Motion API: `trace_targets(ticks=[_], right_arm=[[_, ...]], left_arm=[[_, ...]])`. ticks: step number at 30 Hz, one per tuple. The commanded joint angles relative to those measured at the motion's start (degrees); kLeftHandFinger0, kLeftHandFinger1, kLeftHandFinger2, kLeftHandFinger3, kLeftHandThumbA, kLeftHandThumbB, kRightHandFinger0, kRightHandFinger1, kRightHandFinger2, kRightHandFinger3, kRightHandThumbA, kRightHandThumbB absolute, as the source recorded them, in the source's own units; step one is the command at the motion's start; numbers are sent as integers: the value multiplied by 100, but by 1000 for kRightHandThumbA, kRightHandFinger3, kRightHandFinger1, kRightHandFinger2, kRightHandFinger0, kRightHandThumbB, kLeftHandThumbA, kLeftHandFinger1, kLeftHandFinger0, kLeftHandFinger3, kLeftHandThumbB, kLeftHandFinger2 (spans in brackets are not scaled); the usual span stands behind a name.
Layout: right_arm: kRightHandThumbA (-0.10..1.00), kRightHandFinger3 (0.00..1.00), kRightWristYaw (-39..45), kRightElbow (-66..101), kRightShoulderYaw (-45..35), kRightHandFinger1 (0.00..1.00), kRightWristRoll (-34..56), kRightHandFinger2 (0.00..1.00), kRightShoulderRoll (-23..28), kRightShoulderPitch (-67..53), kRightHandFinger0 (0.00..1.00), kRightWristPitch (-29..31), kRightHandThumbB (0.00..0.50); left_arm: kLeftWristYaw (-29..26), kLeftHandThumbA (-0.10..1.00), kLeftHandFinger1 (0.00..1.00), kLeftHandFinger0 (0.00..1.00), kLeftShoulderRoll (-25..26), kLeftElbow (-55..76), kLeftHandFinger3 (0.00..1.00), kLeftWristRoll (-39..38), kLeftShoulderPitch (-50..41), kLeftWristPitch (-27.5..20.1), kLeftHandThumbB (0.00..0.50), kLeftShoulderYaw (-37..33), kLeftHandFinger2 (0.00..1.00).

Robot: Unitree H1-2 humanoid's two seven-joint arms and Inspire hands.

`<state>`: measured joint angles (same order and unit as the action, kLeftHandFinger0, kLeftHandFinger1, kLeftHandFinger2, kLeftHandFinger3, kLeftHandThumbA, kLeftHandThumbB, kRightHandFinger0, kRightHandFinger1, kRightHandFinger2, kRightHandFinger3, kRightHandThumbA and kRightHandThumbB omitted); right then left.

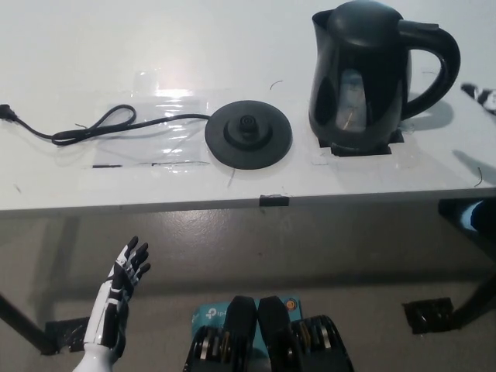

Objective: Use the right hand to grab the handle of the kettle from the base and place it on the right side

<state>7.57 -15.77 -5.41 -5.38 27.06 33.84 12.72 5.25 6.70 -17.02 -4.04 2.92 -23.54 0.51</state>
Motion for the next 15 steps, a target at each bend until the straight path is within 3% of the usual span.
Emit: trace_targets(ticks=[1,4,6,10,13,15], right_arm=[[1000,1000,-390,2933,-668,1000,1408,1000,-436,-837,1000,-444,500],[1000,1000,-528,4041,-382,1000,1090,1000,-922,-1626,1000,-334,500],[1000,1000,-497,4375,-44,1000,733,1000,-1292,-2201,1000,8,453],[1000,1000,-336,4240,246,1000,511,1000,-1622,-2928,1000,424,403],[1000,1000,-313,3908,421,1000,231,1000,-1913,-3335,1000,578,435],[1000,1000,-311,3514,492,1000,220,1000,-2103,-3516,1000,794,391]], left_arm=[[127,1000,1000,1000,129,3,1000,-88,160,-116,498,45,1000],[113,1000,1000,1000,134,-51,1000,-67,208,-157,500,46,1000],[89,1000,1000,1000,147,-6,1000,-34,183,-125,500,53,1000],[109,1000,1000,1000,131,18,1000,-12,144,-92,492,15,1000],[107,1000,1000,1000,130,-36,1000,43,188,-168,495,-13,1000],[116,1000,1000,1000,127,-47,1000,43,195,-182,491,-26,1000]])
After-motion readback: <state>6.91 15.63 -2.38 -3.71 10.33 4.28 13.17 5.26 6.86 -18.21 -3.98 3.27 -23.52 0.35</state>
